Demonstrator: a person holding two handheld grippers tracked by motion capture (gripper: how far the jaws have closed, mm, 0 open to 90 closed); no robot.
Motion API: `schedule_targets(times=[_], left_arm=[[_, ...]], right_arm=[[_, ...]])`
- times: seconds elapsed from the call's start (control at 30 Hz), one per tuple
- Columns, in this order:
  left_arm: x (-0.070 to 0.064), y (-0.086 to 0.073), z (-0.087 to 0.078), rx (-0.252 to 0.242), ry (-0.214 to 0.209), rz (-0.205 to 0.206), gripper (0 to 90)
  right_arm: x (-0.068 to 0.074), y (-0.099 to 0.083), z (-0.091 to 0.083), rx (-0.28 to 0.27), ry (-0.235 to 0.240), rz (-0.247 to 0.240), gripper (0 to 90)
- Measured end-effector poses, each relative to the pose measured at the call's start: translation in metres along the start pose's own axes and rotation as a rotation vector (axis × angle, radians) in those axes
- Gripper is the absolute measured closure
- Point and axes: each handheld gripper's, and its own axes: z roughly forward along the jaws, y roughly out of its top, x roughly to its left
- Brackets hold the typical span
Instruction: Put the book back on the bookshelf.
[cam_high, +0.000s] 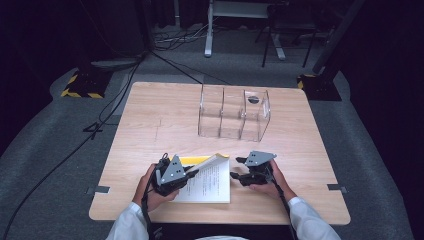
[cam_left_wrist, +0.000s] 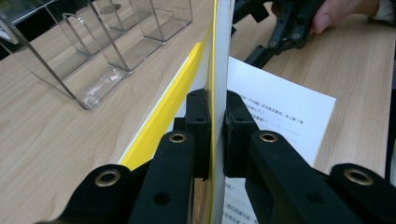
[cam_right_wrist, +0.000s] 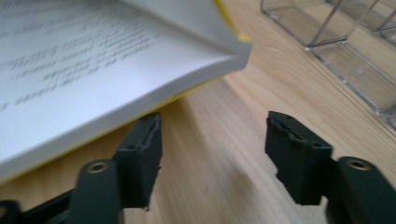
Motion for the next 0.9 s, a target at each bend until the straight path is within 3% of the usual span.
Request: schedule_targets(times=[0.07, 0.17, 0.23, 0.37, 0.53, 0.77, 0.8, 0.9], left_arm=[[0.001, 0.000, -0.001, -0.010, 0.002, -0.010, 83.7], [0.004, -0.001, -0.004, -0.045, -0.017, -0.042, 83.6], [0.005, -0.001, -0.006, -0.061, -0.045, -0.064, 83.3], [0.001, -0.003, -0.008, -0.047, -0.060, -0.077, 82.6], [-0.002, -0.009, -0.017, -0.049, -0.055, -0.092, 81.8], [-0.005, -0.023, -0.027, -0.071, -0.067, -0.122, 81.0], [-0.005, -0.027, -0.030, -0.081, -0.079, -0.143, 80.6], [-0.005, -0.032, -0.034, -0.094, -0.080, -0.158, 78.9]], right_arm=[[-0.002, 0.001, 0.001, -0.020, -0.019, 0.032, 29.1], [-0.007, 0.002, -0.006, -0.092, -0.008, 0.078, 30.8], [-0.007, 0.006, -0.012, -0.129, -0.002, 0.084, 31.5], [-0.005, 0.015, -0.020, -0.177, -0.022, 0.074, 34.3], [0.000, 0.030, -0.024, -0.226, -0.011, 0.058, 36.1], [0.018, 0.051, -0.024, -0.248, 0.003, -0.017, 36.2], [0.021, 0.054, -0.023, -0.247, 0.009, -0.027, 36.2], [0.027, 0.061, -0.021, -0.259, 0.026, -0.038, 36.2]])
